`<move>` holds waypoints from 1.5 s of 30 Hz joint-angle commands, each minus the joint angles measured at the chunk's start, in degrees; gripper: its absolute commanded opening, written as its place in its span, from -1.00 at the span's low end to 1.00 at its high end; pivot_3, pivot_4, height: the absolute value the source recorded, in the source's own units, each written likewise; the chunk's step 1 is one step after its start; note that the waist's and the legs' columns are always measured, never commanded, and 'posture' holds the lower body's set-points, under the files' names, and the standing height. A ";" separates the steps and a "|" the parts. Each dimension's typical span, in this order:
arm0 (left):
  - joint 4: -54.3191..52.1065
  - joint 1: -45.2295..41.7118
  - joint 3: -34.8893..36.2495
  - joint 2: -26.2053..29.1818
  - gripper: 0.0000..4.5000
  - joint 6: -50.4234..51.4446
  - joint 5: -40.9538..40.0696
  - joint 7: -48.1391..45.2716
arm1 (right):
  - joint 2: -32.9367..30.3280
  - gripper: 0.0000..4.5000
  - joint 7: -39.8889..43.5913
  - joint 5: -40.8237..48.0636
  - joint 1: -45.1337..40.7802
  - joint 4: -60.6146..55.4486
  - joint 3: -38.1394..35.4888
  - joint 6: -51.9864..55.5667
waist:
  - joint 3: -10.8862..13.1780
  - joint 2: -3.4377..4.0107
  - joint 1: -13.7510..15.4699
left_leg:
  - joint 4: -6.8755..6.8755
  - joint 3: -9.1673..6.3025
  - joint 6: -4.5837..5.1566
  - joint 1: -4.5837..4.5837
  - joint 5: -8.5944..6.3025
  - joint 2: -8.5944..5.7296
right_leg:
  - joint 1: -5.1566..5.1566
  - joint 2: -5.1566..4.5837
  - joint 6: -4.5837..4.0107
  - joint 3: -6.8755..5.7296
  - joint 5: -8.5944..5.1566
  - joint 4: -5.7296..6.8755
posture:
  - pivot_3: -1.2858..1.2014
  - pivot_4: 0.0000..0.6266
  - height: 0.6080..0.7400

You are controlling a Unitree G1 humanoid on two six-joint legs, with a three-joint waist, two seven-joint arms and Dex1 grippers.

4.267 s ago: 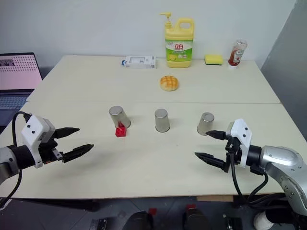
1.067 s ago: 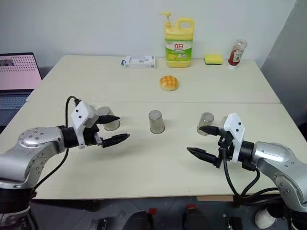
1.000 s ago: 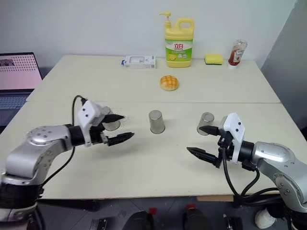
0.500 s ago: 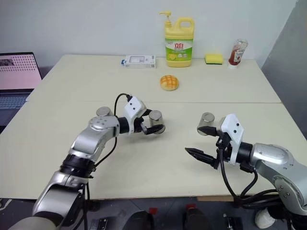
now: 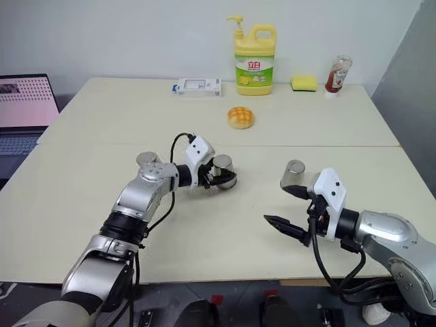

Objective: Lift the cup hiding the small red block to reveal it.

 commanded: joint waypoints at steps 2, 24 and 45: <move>-13.33 1.13 4.58 2.39 0.21 4.57 -0.73 3.91 | 0.10 1.00 0.22 0.87 0.44 -2.12 -1.64 -1.39 | 0.00 0.00 -0.01 | 0.00 0.00 0.00 0.00 0.00 -0.01 | 0.01 0.00 0.00 0.00 0.00 0.00 | 0.03 -0.52 1.00; -17.74 12.92 11.66 2.63 0.72 14.26 -0.75 17.62 | -0.19 1.00 2.72 0.40 -1.04 0.04 -0.41 -2.08 | 0.00 -0.01 0.83 | 0.04 -0.05 0.05 0.06 -0.02 0.03 | 0.04 -0.05 0.09 0.02 0.06 0.08 | 0.03 -0.52 1.00; -44.05 24.35 26.98 23.40 0.99 23.07 -14.37 3.51 | -1.88 1.00 5.04 2.84 -3.18 2.13 -2.26 -2.04 | 0.02 0.00 0.63 | 0.00 -0.02 0.02 0.07 -0.01 0.07 | 0.02 -0.07 0.09 0.03 0.06 0.02 | 0.03 -0.52 1.00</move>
